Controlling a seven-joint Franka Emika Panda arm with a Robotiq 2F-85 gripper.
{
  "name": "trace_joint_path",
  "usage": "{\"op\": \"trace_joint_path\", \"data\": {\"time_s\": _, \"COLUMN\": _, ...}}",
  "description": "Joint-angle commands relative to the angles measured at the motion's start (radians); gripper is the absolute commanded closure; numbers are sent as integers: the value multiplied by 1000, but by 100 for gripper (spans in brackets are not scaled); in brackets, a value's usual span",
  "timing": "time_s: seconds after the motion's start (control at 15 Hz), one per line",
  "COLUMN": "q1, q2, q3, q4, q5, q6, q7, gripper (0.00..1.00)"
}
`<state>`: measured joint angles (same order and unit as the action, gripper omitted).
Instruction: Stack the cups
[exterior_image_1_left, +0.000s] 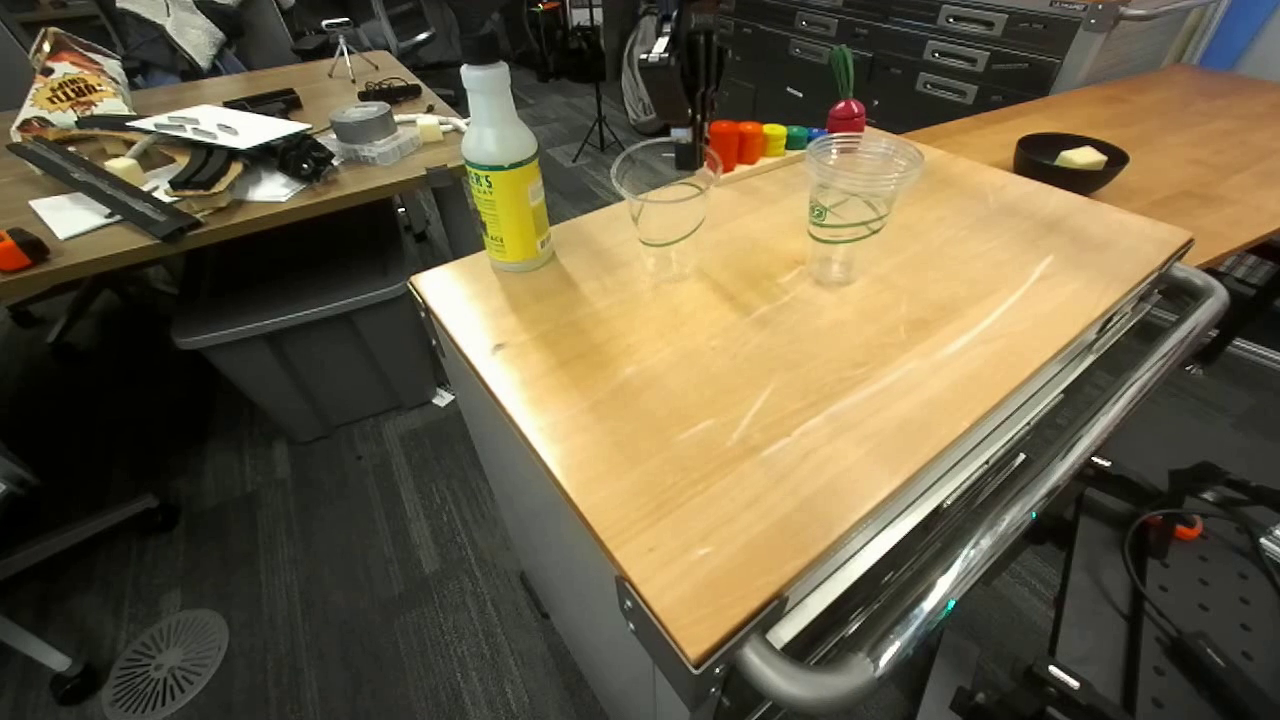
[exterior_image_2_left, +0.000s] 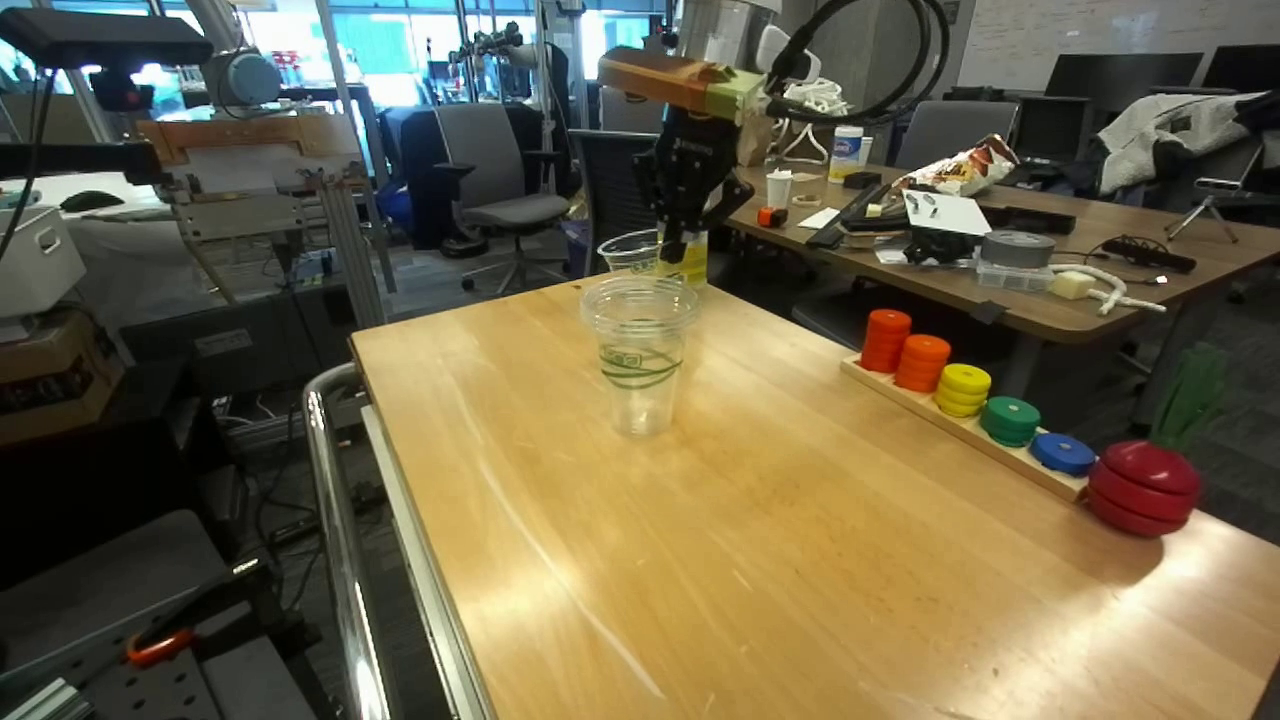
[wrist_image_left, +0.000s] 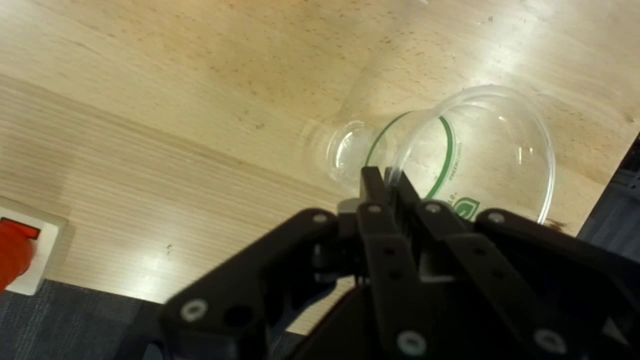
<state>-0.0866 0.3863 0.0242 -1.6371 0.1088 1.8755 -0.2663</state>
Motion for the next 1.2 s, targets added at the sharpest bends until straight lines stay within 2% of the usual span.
{"op": "trace_joint_path", "data": {"time_s": 0.0, "q1": -39, "q2": -66, "q3": -10, "q4": -8, "q5": 75, "q6": -46, "q7": -2, "gripper": 96}}
{"op": "trace_joint_path", "data": {"time_s": 0.2, "q1": -63, "q2": -136, "q3": -32, "q4": -16, "q5": 112, "q6": -98, "q7": 31, "gripper": 96}}
{"op": "trace_joint_path", "data": {"time_s": 0.47, "q1": -89, "q2": -296, "q3": -74, "q4": -68, "q5": 166, "q6": -191, "q7": 32, "gripper": 96}}
{"op": "trace_joint_path", "data": {"time_s": 0.67, "q1": -87, "q2": -393, "q3": -118, "q4": -108, "q5": 136, "q6": -234, "q7": 77, "gripper": 96}}
{"op": "trace_joint_path", "data": {"time_s": 0.93, "q1": -86, "q2": -442, "q3": -161, "q4": -145, "q5": 116, "q6": -273, "q7": 117, "gripper": 96}}
{"op": "trace_joint_path", "data": {"time_s": 1.13, "q1": -91, "q2": -422, "q3": -185, "q4": -166, "q5": 108, "q6": -273, "q7": 123, "gripper": 96}}
